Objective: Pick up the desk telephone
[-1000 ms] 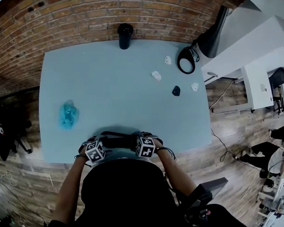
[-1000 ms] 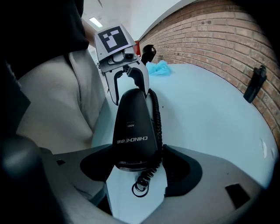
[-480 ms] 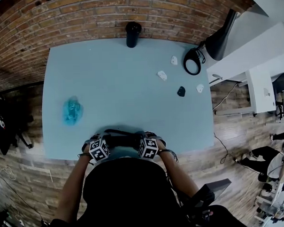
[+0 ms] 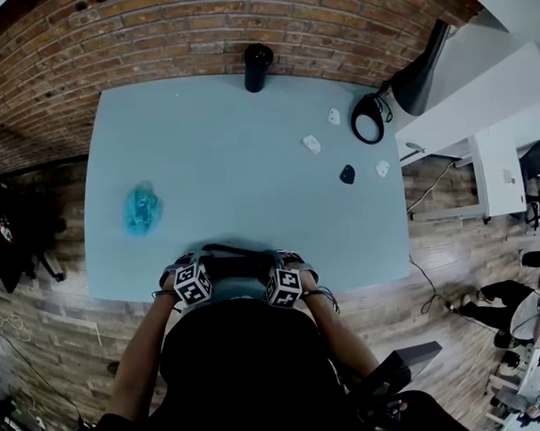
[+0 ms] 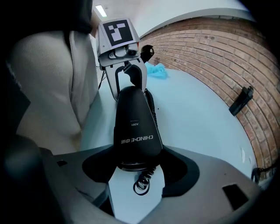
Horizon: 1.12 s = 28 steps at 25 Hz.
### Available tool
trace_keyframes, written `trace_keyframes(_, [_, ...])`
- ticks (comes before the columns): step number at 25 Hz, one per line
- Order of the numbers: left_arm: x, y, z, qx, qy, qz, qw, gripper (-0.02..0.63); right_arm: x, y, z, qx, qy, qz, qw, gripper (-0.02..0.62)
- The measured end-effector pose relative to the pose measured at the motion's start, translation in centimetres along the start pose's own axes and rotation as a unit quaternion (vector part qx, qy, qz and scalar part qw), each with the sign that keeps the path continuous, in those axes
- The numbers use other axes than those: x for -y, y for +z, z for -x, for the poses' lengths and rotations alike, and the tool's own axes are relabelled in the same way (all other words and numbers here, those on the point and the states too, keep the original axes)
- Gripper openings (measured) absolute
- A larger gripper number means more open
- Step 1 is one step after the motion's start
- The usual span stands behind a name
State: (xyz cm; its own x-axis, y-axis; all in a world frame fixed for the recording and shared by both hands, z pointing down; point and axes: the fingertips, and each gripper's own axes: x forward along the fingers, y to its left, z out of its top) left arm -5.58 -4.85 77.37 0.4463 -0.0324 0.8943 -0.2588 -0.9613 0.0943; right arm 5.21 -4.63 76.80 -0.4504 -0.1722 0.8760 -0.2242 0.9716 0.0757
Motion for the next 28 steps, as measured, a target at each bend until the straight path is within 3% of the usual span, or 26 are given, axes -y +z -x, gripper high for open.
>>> trace_keyframes(9, [-0.1,-0.2,0.5,0.0,-0.009,0.006,0.9999,0.308,-0.1,0.4,-0.2,0.007,0.013,-0.03,0.999,0.286])
trace_keyframes(22, [0.3,0.1,0.2,0.037,0.001,0.031,0.9988,0.305,-0.1,0.2,0.1,0.01,0.025,-0.026,0.999,0.287])
trace_keyframes(28, [0.3,1.1,0.1,0.039,-0.002,0.024,0.999,0.305,0.3,-0.6,0.5,0.012,0.021,-0.034,0.999,0.287])
